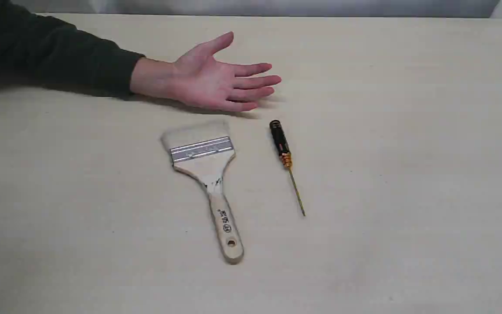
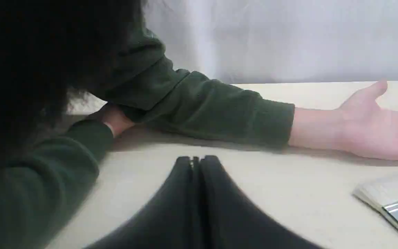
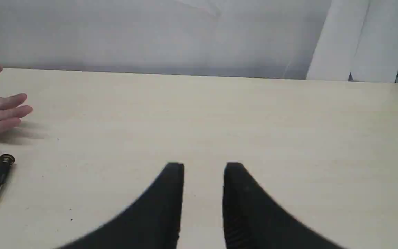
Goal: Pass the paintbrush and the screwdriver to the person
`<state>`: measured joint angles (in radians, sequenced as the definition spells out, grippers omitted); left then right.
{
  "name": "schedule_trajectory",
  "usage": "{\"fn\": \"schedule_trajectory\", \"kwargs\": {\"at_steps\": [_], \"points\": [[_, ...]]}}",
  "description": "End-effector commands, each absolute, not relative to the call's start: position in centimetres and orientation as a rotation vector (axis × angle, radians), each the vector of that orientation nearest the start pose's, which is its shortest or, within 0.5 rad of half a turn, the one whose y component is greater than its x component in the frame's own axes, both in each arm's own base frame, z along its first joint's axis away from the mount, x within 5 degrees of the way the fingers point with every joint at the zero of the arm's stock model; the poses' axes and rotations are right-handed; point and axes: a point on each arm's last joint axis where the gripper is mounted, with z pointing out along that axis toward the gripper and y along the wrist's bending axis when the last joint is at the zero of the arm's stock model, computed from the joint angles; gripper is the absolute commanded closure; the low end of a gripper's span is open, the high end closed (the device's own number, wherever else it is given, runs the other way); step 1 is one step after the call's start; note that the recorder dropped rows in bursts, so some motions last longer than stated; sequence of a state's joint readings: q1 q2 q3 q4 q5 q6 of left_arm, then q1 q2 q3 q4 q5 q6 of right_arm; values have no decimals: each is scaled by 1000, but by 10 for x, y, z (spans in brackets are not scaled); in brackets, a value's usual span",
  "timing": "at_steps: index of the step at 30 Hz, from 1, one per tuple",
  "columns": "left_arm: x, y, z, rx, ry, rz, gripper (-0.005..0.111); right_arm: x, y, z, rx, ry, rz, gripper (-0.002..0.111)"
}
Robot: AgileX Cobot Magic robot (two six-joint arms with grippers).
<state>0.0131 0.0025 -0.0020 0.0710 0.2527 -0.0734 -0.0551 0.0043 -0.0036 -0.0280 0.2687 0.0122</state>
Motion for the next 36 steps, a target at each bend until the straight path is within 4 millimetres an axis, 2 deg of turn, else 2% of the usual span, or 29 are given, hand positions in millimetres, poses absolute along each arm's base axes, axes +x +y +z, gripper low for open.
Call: {"fn": "schedule_trajectory", "kwargs": {"at_steps": [1, 19, 36], "points": [[55, 2, 190, -30, 1734, 16, 107, 55, -4, 190, 49, 1739, -56, 85], [55, 2, 191, -29, 1732, 18, 107, 55, -4, 192, 60, 1711, -40, 85], [55, 2, 191, -31, 1733, 15, 107, 56, -3, 204, 54, 1585, -42, 85]]}}
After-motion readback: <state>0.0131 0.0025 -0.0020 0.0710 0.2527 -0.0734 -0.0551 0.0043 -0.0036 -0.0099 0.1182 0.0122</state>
